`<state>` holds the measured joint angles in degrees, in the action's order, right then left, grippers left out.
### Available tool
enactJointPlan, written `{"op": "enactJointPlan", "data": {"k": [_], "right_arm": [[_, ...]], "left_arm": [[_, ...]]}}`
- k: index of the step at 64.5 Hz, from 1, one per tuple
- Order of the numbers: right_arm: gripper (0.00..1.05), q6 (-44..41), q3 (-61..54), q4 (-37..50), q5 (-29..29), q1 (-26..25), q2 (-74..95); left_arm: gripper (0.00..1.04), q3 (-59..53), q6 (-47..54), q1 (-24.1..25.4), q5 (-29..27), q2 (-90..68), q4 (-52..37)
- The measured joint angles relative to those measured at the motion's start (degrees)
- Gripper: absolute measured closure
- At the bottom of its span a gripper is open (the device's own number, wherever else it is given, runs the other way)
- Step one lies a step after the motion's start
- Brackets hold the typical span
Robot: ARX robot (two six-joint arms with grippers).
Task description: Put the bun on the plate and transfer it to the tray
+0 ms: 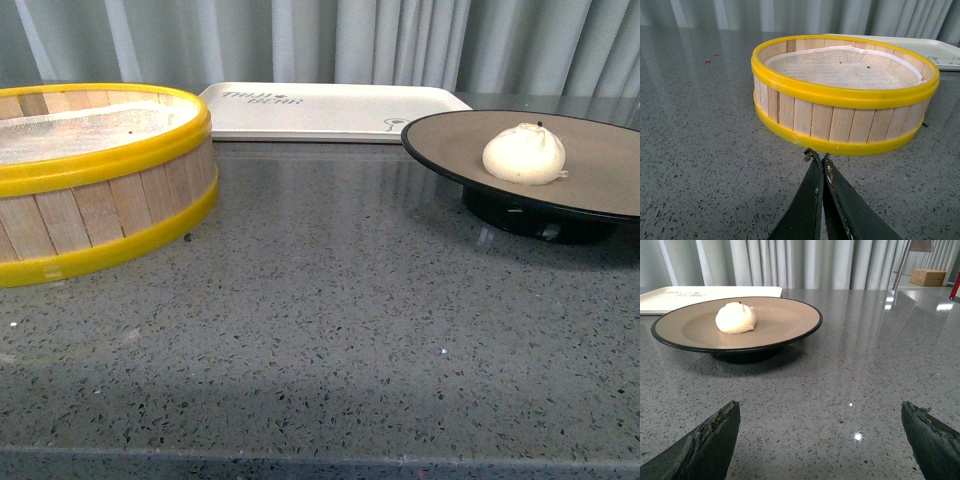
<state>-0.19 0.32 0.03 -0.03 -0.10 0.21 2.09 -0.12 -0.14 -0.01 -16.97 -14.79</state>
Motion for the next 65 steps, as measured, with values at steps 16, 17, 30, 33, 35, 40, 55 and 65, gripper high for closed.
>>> {"op": "enactJointPlan", "data": {"k": [16, 17, 30, 33, 35, 40, 55, 65], "right_arm": [[0.08, 0.0, 0.0, 0.0, 0.0, 0.0, 0.0], [0.08, 0.0, 0.0, 0.0, 0.0, 0.0, 0.0], [0.08, 0.0, 0.0, 0.0, 0.0, 0.0, 0.0], [0.08, 0.0, 0.0, 0.0, 0.0, 0.0, 0.0], [0.08, 0.0, 0.0, 0.0, 0.0, 0.0, 0.0], [0.08, 0.0, 0.0, 0.0, 0.0, 0.0, 0.0], [0.08, 0.0, 0.0, 0.0, 0.0, 0.0, 0.0], [0.08, 0.1, 1.0, -2.8, 5.8, 1.8, 1.4]], "left_arm": [[1.01, -0.6, 0.0, 0.0, 0.0, 4.7, 2.3], [1.01, -0.6, 0.0, 0.0, 0.0, 5.0, 2.6], [1.01, -0.6, 0.0, 0.0, 0.0, 14.7, 14.1], [1.01, -0.6, 0.0, 0.0, 0.0, 16.6, 14.4], [1.01, -0.6, 0.0, 0.0, 0.0, 16.8, 14.5], [1.01, -0.6, 0.0, 0.0, 0.0, 16.7, 14.7], [0.78, -0.6, 0.0, 0.0, 0.0, 16.7, 14.8], [0.44, -0.6, 0.0, 0.0, 0.0, 16.7, 14.8]]}}
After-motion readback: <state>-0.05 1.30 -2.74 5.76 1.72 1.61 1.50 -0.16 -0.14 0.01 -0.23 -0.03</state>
